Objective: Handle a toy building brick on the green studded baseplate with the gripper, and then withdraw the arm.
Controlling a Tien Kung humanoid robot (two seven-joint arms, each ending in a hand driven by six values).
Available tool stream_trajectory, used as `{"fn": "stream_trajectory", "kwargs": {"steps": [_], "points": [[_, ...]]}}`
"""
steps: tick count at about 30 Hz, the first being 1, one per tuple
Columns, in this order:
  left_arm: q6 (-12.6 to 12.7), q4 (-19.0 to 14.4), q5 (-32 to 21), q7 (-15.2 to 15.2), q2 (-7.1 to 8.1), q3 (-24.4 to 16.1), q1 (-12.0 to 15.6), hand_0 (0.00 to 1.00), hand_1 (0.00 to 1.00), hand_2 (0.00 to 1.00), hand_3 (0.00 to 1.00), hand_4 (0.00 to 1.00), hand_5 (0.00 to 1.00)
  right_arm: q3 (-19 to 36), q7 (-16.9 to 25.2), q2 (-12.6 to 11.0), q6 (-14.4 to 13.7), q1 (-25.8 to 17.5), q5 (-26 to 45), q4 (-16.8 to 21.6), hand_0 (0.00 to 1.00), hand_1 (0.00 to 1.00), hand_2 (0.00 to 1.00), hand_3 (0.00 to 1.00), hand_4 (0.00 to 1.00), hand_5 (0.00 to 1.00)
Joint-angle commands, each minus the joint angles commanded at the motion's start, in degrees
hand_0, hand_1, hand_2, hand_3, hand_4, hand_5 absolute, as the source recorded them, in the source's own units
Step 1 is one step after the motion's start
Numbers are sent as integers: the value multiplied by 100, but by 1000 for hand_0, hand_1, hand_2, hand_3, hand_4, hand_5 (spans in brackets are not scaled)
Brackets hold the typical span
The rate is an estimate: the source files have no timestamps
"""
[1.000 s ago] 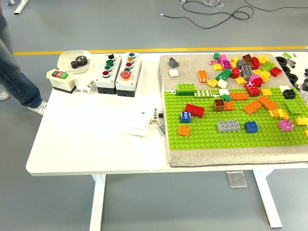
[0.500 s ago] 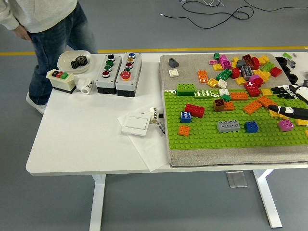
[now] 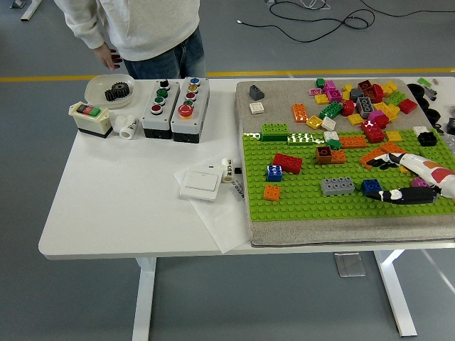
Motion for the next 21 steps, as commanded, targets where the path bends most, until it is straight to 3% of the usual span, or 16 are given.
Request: {"fn": "stream_trajectory", "kwargs": {"steps": [10,21], "points": [[4,-4,50,12,19,-26,12,811,864,879,796,835,708,-249,4,-6,-15,29,-229,-26,862,794,806,795,998,794],[7,-2,-128,-40,28,94,-36,812,866,878,797,834,708,-380,4,75,-13,134,-72,-373,864,791,804,791,998,796]]}}
